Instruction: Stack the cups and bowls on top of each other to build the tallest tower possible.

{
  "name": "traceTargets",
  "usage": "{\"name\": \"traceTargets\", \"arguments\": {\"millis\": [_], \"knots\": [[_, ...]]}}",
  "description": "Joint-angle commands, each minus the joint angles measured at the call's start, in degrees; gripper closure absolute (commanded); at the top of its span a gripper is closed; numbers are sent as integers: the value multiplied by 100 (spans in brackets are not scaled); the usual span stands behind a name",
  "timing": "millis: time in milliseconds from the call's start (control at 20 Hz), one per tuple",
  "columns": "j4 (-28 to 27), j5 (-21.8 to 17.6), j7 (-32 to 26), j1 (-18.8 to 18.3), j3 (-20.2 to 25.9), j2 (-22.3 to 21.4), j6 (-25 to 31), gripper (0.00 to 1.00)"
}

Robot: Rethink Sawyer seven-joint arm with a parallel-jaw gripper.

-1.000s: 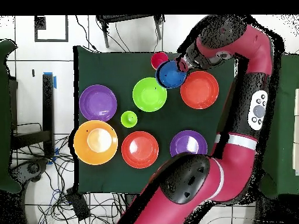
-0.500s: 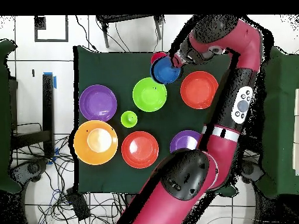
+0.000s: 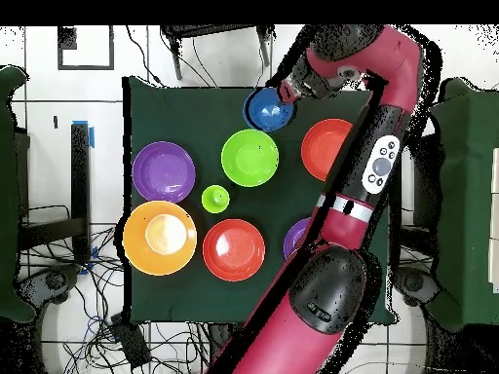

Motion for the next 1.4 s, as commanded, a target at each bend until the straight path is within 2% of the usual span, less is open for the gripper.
{"name": "traceTargets", "arguments": {"millis": [50,200,350,550,700,950,1100,1250,1400], "knots": [[-516,-2195,-465,-171,2356,35,851,100],[-578,-2970,-660,-242,2845,20,1040,100],[-589,-3589,-913,-313,3171,12,1198,100],[-612,-4270,-1090,-339,3587,37,1350,100],[-590,-4533,-1177,-371,3736,52,1400,100],[-510,-4578,-1132,-456,3770,80,1474,100],[-555,-4678,-1041,-446,3995,120,1416,100],[-535,-4438,-881,-445,4036,195,1177,100],[-578,-4399,-854,-431,4209,268,961,100]]}}
